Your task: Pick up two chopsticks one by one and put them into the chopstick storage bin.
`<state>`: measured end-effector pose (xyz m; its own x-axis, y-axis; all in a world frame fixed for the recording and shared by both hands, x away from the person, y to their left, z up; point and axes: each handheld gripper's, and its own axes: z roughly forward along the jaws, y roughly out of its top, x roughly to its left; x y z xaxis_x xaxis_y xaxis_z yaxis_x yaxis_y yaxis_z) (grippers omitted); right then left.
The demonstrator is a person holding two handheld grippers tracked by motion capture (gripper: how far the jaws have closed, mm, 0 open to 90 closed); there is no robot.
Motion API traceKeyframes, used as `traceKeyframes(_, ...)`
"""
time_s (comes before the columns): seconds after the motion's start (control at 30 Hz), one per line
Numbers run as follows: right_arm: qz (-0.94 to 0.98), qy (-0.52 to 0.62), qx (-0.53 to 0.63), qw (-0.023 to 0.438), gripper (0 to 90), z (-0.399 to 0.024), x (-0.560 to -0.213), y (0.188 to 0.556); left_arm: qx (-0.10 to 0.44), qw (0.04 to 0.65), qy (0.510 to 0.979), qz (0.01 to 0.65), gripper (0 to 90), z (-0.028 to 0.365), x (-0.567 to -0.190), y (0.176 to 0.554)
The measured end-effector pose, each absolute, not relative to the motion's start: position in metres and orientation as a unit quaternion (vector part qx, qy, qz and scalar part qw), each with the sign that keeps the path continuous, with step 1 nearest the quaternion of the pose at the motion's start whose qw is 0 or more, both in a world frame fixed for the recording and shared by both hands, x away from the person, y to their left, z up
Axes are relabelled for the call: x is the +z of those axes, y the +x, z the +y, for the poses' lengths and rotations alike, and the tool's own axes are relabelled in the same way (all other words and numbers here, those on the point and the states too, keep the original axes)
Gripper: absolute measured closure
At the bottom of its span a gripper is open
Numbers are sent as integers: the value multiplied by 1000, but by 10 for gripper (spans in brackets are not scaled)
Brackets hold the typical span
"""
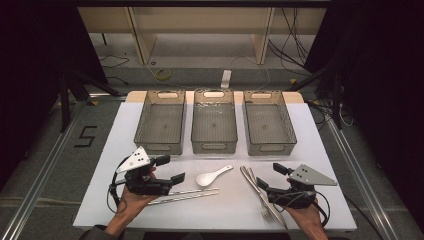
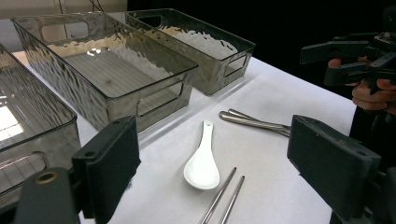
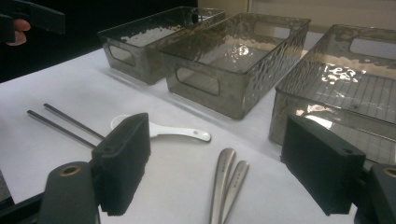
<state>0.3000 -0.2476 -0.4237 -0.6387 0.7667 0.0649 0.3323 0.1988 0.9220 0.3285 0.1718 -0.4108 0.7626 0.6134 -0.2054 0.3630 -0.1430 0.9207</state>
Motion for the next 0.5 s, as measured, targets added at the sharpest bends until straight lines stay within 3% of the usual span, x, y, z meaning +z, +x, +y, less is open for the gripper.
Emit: traceKeyframes(0.5,758,373,496,202,263,-246,-425,302,109,562,752,326,162,171,-410,329)
